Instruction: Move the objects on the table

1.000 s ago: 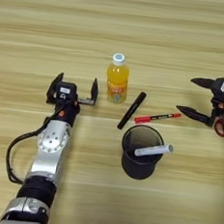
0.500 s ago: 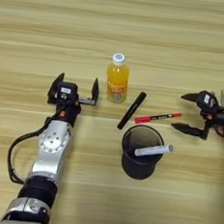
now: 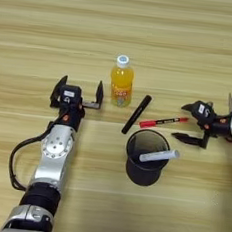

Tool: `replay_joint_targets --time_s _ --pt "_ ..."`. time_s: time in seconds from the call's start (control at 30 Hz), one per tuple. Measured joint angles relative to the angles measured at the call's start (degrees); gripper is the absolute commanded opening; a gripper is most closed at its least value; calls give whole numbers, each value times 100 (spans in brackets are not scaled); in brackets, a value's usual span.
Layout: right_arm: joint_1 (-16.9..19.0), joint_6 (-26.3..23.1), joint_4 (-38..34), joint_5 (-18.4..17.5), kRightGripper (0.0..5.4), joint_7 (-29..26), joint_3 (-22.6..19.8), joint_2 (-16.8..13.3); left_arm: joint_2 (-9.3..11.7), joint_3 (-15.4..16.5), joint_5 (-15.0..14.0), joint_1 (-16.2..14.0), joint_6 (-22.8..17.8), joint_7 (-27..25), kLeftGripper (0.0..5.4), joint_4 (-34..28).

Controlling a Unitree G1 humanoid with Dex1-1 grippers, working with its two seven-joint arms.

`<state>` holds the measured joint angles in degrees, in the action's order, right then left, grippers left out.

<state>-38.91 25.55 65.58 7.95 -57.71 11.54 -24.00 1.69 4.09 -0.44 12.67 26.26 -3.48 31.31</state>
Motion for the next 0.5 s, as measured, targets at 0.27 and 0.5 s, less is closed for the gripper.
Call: replay_joint_targets --time_s 0.27,0.5 --pt "-131 30 261 189 375 419 33 99 -2 -2 0 -11 0 1 540 -40" --pt "-246 -28 435 278 304 591 54 131 -3 -5 0 -38 0 1 540 -43"
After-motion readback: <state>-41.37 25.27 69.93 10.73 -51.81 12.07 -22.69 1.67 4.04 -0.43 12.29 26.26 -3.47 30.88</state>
